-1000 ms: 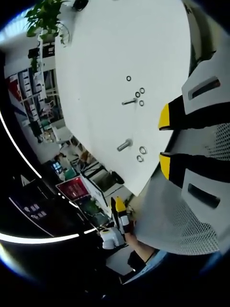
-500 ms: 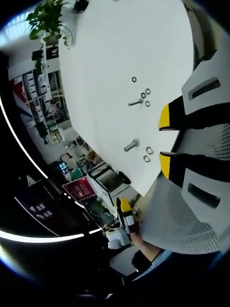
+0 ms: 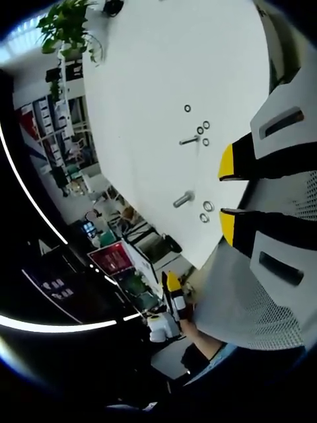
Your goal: Place the washer onto the threaded stud by aligning its center hole with the stud, sliding it down to the base, and recovering from edge contact or off-axis alignment until the washer reaches the visible bottom stop.
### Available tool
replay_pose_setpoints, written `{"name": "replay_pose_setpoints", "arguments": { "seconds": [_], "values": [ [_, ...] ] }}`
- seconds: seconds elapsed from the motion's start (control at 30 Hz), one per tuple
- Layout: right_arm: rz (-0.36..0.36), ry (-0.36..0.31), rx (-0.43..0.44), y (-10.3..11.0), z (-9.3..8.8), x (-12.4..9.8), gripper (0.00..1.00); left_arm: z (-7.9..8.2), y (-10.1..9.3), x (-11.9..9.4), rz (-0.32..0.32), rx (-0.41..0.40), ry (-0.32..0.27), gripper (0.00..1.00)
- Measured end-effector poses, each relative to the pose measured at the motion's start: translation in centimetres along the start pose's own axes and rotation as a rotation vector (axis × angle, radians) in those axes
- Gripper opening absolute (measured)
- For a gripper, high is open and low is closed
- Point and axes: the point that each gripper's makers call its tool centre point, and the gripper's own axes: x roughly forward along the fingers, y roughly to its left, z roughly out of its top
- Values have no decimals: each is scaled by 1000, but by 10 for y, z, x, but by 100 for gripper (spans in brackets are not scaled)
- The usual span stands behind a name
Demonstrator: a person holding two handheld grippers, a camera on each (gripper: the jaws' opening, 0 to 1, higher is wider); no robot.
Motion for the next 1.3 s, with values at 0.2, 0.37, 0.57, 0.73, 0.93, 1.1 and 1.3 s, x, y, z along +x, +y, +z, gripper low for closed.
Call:
{"name": "replay_pose_setpoints", "arguments": {
  "seconds": [0.2, 0.37, 0.57, 0.73, 0.93, 1.1, 1.3],
  "values": [
    [1, 13, 1, 0, -2, 0, 19, -2, 0, 0, -4, -6, 4, 48],
    [-4, 5, 2, -1, -1, 0, 19, -3, -1, 2, -14, -1, 9, 47],
    [-3, 12, 1, 0, -2, 1, 19, -4, -1, 4, -22, 6, 11, 47],
    [-5, 13, 3, -1, -2, 1, 19, -6, -2, 6, -30, 15, 22, 46],
    [-1, 40, 9, 0, -6, 1, 19, -6, -5, 4, -31, 17, 28, 46],
    [-63, -6, 21, -10, 2, 0, 19, -5, -8, 1, -30, 9, 21, 45],
    [-34, 3, -55, -3, 4, 0, 19, -4, -8, 0, -27, 11, 18, 45]
  ]
}}
